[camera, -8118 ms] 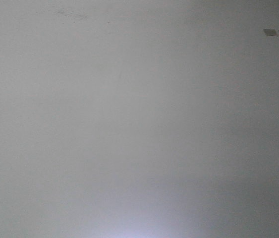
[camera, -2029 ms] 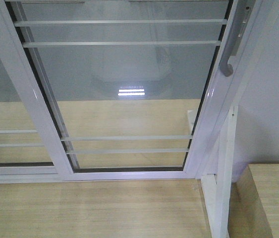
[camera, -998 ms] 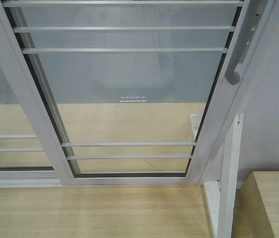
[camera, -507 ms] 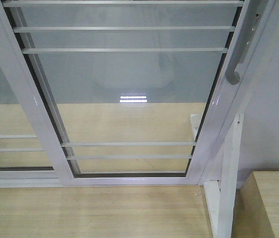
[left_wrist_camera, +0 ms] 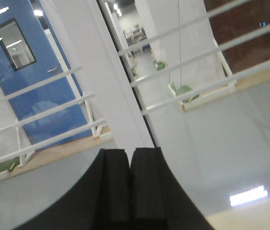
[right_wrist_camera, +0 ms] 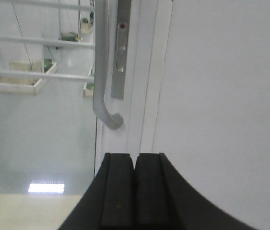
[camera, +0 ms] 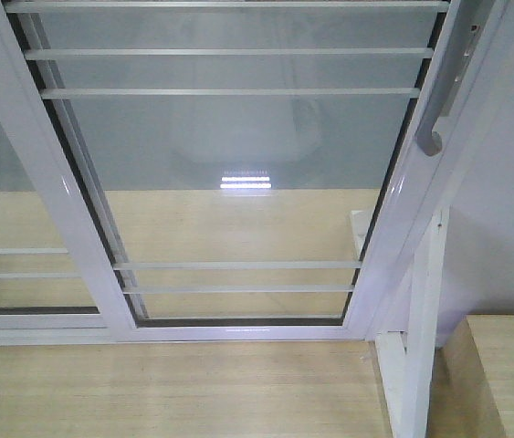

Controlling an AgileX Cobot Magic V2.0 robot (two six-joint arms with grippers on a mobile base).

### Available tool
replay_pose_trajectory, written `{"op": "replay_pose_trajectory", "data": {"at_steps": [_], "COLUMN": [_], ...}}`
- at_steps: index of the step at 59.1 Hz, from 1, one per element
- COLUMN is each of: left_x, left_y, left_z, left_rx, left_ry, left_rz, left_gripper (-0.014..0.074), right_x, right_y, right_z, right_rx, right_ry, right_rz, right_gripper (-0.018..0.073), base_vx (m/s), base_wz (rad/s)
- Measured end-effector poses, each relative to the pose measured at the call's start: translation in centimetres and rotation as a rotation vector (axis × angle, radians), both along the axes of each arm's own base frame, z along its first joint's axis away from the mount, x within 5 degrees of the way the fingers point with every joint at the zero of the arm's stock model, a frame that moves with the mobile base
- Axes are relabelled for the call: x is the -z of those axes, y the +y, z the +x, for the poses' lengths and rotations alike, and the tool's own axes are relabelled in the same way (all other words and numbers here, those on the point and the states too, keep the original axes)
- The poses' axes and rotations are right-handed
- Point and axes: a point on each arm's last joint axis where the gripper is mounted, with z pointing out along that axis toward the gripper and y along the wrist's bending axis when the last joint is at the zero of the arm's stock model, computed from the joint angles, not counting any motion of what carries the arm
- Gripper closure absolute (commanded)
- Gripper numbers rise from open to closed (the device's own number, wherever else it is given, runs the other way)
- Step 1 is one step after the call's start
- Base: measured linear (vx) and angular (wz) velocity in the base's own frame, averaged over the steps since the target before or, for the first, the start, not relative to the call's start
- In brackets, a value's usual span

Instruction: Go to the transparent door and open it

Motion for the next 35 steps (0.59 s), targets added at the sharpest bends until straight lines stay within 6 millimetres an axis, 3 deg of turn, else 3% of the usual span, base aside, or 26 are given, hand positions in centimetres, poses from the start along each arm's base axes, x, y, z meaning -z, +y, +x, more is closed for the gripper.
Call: {"op": "replay_pose_trajectory", "data": {"at_steps": [10,19,24,27,35], "left_x": [-3.0,-5.8,-8.2,-10.7,-15.8], "left_y": [-0.4,-0.8,-0.7,-0.7,-0.2], "left_z": [-0.9,-2.6,-3.2,-3.8,-3.9], "left_rx": [0.063,0.141,0.164,0.171,0.131], "left_ry": [-0.342,-0.653,-0.681,-0.686,-0.525], "left_rz": [-0.049,-0.094,-0.144,-0.178,-0.254], "left_gripper": [0.0602,0.0602,0.0602,0.0602,0.0602], "right_x": [-1.6,-6.0,-9.8,-12.0,-16.5], "right_y": [0.1,0.2,0.3,0.3,0.3], "right_z": [-0.1,-1.0,-2.1,-2.7,-2.8], "right_rx": [-0.011,-0.019,-0.024,-0.025,-0.022], "right_ry": [-0.150,-0.311,-0.434,-0.490,-0.551], "right_rz": [-0.006,0.018,0.014,0.007,-0.019], "right_gripper": [0.0567,0.0567,0.0567,0.0567,0.0567], "base_vx": [0.00,0.00,0.00,0.00,0.00], "base_wz": [0.00,0.00,0.00,0.00,0.00]}}
